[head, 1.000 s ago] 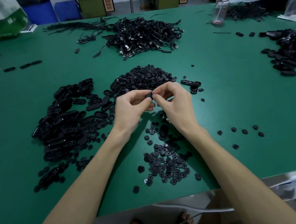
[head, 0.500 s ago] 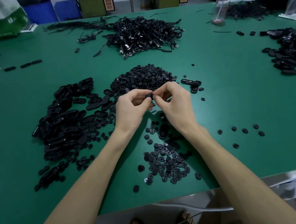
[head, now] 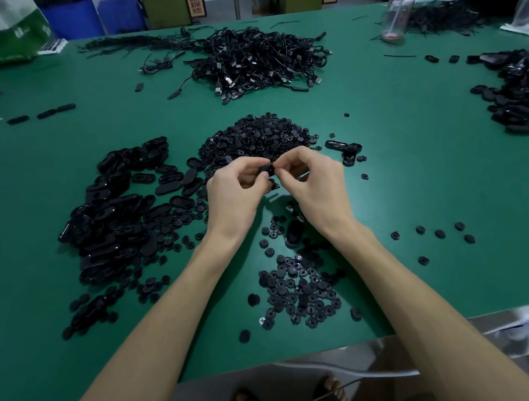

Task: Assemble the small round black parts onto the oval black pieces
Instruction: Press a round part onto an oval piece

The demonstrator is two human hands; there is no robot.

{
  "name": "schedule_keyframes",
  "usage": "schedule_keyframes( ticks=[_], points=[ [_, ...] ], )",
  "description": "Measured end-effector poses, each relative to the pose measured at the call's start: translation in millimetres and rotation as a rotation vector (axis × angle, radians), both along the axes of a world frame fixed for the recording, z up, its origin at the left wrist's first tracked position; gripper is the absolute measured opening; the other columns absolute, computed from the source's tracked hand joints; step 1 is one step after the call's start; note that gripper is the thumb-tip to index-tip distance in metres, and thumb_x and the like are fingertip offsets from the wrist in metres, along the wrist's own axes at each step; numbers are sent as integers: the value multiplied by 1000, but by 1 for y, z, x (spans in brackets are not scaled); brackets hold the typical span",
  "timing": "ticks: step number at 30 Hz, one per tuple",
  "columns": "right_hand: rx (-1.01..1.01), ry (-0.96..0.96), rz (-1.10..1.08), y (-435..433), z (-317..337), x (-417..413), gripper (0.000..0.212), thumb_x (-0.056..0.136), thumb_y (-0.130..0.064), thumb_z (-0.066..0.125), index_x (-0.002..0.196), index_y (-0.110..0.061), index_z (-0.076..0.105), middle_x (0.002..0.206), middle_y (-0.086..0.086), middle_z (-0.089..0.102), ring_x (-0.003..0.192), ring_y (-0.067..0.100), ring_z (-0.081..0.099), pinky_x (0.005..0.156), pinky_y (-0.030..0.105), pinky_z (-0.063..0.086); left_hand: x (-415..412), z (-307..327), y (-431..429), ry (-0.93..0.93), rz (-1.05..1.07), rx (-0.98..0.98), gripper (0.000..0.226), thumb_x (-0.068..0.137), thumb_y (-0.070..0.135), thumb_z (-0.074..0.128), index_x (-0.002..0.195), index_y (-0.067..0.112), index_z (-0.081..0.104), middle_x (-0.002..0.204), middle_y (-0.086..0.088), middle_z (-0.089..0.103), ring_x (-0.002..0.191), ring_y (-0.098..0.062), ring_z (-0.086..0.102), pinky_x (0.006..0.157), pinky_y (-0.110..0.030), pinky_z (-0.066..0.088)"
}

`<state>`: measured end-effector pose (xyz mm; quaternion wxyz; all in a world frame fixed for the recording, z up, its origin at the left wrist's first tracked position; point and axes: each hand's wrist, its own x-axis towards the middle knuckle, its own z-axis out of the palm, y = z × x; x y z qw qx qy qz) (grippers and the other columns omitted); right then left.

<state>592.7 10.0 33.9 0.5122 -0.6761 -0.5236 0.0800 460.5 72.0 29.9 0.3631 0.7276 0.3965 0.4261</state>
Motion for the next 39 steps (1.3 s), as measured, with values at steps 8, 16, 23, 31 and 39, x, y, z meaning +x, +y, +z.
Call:
schedule_keyframes(
  ticks=[8,16,23,31,39],
  points=[
    [-3,18,16,1,0,0,9,93,-7,70,95,-15,75,84,-9,73,78,1,65,72,10,48,1,0,0,-8,-27,-8,23,93,6,73,114,13,77,93,4,78,83,-8,76,86,-32,63],
    [-20,90,-19,1,0,-1,7,94,-15,70,93,-21,73,84,-10,72,77,4,64,67,11,47,-1,2,3,-198,-85,-240,20,93,1,72,112,6,77,91,-6,80,81,-20,78,83,-32,63],
    [-25,180,-39,1,2,-1,4,94,-16,72,95,-17,75,84,-12,71,74,-3,62,68,11,46,-1,2,2,-232,-112,-290,19,93,3,73,112,6,77,90,-6,80,81,-20,78,78,-26,61],
    [-22,168,-11,0,1,-4,3,92,-11,70,91,-13,72,83,-7,71,73,2,62,66,11,44,0,1,2,-232,-121,-300,20,94,1,71,113,4,75,92,-7,80,82,-18,77,78,-26,61],
    [-43,90,89,1,2,-5,11,92,-10,71,96,-18,79,96,0,68,80,10,63,73,15,47,-2,-1,4,-241,-50,-298,16,96,0,69,111,2,72,95,-12,77,80,-19,76,77,-26,61]
  ],
)
